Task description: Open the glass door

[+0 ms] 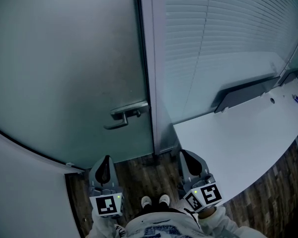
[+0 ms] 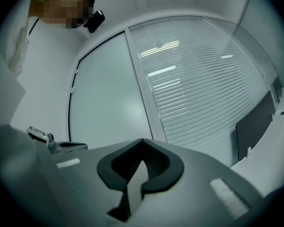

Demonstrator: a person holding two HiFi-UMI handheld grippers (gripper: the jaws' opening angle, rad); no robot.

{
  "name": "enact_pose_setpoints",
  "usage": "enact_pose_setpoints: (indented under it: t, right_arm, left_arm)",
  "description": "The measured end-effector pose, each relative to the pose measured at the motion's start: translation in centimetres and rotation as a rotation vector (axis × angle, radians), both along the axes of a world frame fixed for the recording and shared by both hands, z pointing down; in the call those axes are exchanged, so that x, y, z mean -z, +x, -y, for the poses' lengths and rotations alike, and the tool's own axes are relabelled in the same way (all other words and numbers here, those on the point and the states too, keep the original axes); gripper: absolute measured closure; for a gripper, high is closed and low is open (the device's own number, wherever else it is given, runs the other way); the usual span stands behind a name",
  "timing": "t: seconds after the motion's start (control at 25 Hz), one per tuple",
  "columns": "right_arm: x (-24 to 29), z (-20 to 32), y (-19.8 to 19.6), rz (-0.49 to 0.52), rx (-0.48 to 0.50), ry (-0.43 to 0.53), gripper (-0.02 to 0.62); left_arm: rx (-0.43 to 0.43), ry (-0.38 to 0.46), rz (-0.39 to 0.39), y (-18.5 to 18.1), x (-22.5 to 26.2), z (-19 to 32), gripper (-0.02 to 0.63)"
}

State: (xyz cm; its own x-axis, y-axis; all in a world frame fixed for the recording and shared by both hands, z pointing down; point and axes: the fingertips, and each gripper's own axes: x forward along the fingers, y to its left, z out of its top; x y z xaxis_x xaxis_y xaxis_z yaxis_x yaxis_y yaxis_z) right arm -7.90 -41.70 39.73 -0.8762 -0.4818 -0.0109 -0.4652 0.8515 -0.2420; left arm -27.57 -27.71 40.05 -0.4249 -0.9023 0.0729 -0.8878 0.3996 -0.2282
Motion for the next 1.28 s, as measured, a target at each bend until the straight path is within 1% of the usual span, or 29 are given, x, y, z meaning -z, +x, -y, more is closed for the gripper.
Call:
enact_pose_setpoints:
  t: [0.04,0.16,0.24,0.32,0.4,0.44,0.68,0.88,1.16,1.28]
  right_arm:
    - [0.0,-0.1,-0.3,-0.002,0.002,0.001,0.592]
    - [0.1,-0.5,-1.4,-0.008,0.008,0.005,0.592]
    - [0.1,-0.8,-1.9,-0.01,0.009,0.005,0.592]
    - [0.0,-1.1,-2.3,-0.017,0.01,0.005,0.592]
    - [-0.3,-1.2,-2.5,-0.025,0.008,0.004,0.591]
    - [-0.3,-1.1,-2.5,-0.028,0.005,0.003,0.591]
    - [-0.7,-0.7,-2.6,-0.04,-0.018,-0.005,0.591]
    - [-1.2,-0.6,-2.6,-0.053,-0.029,-0.017,0.591]
    - [-1.9,-1.0,-2.6,-0.081,-0.042,-0.028,0.591]
    - [-2.1,-1.2,-2.4,-0.091,-0.055,-0.033,0.591]
  left_arm:
    - [0.014,-0.022,0.026,-0.6,-0.3,0.0,0.604]
    - [0.046,-0.13,0.114,-2.6,-2.1,0.3,0.604]
    - [0.045,-0.176,0.128,-3.5,-3.1,0.8,0.603]
    - [0.037,-0.202,0.127,-4.1,-3.9,1.2,0.539]
    - [0.031,-0.226,0.145,-4.5,-4.7,1.6,0.52]
    - [0.026,-0.243,0.17,-4.6,-5.1,1.8,0.515]
    - [-0.031,-0.359,0.378,-4.7,-6.6,4.2,0.454]
    - [-0.068,-0.453,0.495,-5.5,-7.8,6.3,0.417]
    - [-0.099,-0.587,0.693,-7.7,-10.3,9.6,0.399]
    - [-0.113,-0.633,0.757,-8.5,-11.5,10.6,0.394]
